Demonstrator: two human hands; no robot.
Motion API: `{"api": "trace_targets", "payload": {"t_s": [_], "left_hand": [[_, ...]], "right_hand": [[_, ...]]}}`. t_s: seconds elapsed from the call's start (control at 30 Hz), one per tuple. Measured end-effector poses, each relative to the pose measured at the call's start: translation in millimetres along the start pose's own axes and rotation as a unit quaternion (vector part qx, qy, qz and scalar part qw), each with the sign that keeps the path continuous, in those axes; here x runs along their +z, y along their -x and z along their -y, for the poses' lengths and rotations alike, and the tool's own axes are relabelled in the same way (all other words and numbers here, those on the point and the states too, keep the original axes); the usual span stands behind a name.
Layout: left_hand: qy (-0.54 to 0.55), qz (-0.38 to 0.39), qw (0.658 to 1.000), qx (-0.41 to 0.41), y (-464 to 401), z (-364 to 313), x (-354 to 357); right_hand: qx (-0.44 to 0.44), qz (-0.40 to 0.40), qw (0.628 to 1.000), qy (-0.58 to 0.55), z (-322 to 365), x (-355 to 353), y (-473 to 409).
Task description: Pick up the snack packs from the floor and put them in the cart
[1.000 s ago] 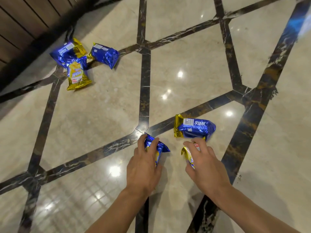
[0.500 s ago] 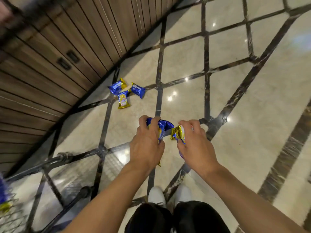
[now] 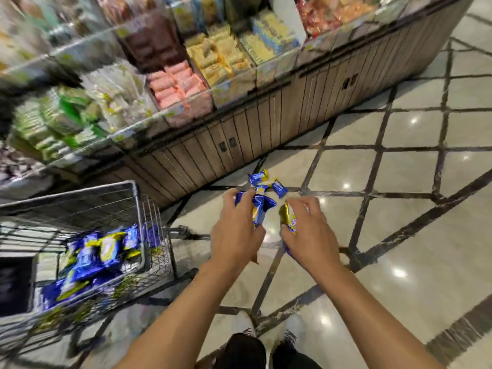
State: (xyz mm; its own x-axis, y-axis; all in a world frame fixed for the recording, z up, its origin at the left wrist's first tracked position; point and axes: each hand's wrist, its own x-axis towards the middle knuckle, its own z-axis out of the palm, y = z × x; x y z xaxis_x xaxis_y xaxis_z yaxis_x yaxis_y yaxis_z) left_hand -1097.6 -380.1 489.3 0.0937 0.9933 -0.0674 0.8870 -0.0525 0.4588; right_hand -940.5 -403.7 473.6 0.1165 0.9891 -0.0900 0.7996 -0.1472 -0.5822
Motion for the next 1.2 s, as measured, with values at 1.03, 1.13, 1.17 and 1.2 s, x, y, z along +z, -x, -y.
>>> {"api": "trace_targets", "payload": {"t_s": [1.03, 1.13, 1.17, 1.2], "left_hand": [[0.067, -0.234, 0.909, -0.337, 197, 378, -229], [0.062, -0.234, 0.899, -0.366, 183, 417, -240], [0.058, -0.232, 0.895, -0.376, 178, 429, -244], [0.056, -0.233, 0.891, -0.387, 173, 442, -249]], "right_hand": [[-0.31, 0.16, 0.937, 0.017, 414, 259, 87], [-0.326, 0.189, 0.926, 0.006, 445, 295, 69], [-0.329, 0.199, 0.923, 0.004, 455, 306, 62], [-0.329, 0.209, 0.921, 0.002, 464, 318, 54]]}}
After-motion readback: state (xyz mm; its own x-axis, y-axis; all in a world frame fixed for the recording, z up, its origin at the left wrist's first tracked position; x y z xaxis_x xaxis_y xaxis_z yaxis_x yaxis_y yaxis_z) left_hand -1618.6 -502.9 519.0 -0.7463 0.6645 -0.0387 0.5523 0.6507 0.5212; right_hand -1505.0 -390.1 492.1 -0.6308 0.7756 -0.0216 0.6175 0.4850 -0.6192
